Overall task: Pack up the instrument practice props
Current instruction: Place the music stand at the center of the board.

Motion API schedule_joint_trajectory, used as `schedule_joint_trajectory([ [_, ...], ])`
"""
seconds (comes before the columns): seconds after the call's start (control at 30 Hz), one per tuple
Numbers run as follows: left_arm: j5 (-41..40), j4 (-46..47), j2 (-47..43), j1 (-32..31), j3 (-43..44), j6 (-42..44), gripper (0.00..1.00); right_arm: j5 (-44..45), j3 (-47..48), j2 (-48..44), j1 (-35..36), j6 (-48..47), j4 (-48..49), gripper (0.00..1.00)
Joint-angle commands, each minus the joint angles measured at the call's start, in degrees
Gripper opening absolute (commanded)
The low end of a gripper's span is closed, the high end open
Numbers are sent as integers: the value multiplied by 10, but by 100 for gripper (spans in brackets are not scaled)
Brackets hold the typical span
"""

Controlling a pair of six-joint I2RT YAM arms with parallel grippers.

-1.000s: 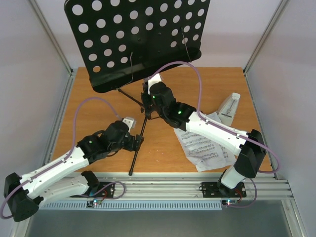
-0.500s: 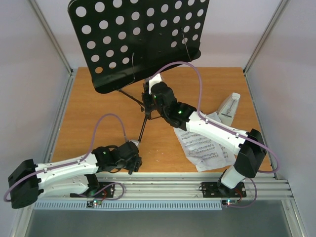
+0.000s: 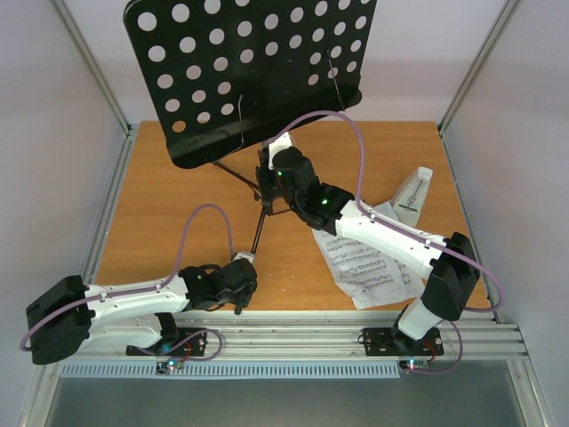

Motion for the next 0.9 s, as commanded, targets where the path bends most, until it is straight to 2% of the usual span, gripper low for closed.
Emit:
schedule_joint_trajectory([
  [0.0,-40,68,5,-6,-5,12,0,4,-2,-8,-7,42,7,1],
  [0.33,-104,100,-40,-7,27,63,0,1,-11,-6,-7,48,-6,1],
  [0.57,-132,101,-72,-7,56,96,0,-6,24,-11,-7,35,-25,1],
  [0.87,-171,130,-62,-6,123,154,0,-26,70,-9,-6,24,-49,1],
])
